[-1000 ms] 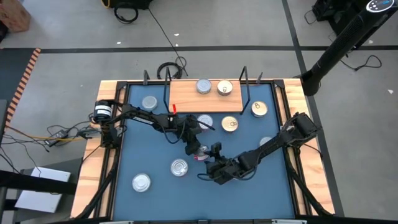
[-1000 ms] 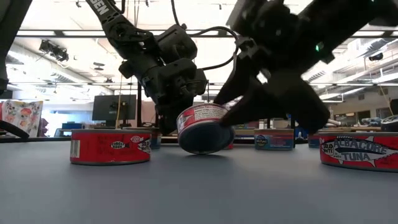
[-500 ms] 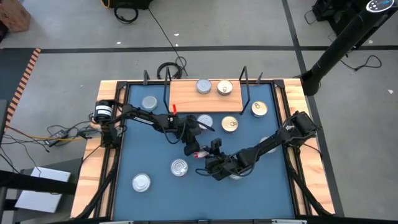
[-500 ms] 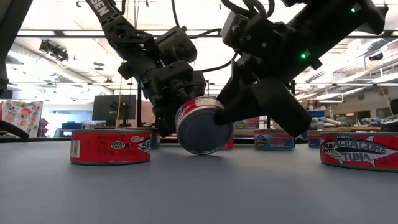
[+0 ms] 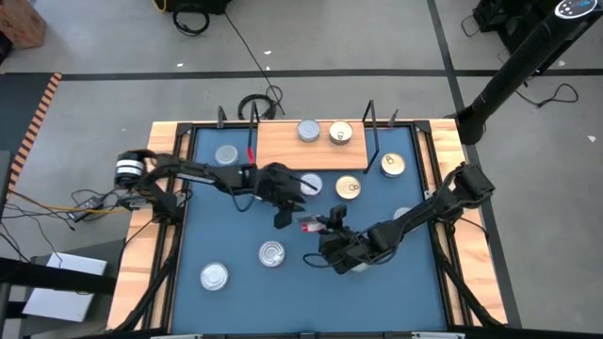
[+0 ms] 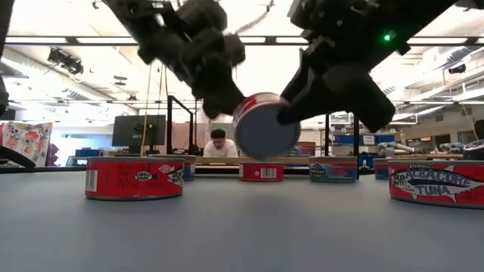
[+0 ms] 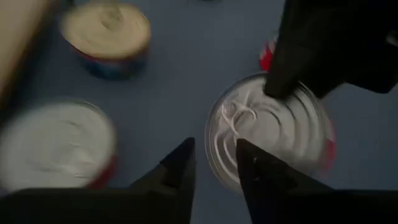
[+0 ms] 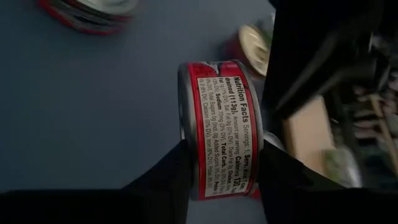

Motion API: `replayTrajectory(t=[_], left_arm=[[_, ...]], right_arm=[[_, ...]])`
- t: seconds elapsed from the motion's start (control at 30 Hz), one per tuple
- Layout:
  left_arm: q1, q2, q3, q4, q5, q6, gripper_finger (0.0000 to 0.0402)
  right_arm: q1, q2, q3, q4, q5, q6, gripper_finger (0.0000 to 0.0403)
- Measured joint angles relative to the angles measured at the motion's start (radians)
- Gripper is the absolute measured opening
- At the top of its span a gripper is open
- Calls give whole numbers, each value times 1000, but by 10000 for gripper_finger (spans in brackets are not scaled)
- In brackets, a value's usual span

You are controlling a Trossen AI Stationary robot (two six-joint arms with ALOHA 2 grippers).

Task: Stack canned seafood by type on shelf
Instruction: Put the red tuna can on the shelf

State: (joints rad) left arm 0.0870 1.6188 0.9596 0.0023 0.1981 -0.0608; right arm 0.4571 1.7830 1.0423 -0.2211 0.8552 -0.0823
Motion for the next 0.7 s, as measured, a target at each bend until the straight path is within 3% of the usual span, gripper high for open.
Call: replayTrajectory(t=[0.17,0.33,0.53,0.7], left_arm=[[-43,-141,0,-88,-144,80,155],[-120,-232,-65,-11,-263,140,153],[-155,-300,-250,236,-266,58,126],[-168,-343,-380,459,-136,3,101]], right_arm=[[-7,-44,-1,-54,49,10,143],[-77,-44,3,-18,49,-103,143],[-187,-42,5,157,28,-306,143],[-279,-34,5,353,6,-531,143]])
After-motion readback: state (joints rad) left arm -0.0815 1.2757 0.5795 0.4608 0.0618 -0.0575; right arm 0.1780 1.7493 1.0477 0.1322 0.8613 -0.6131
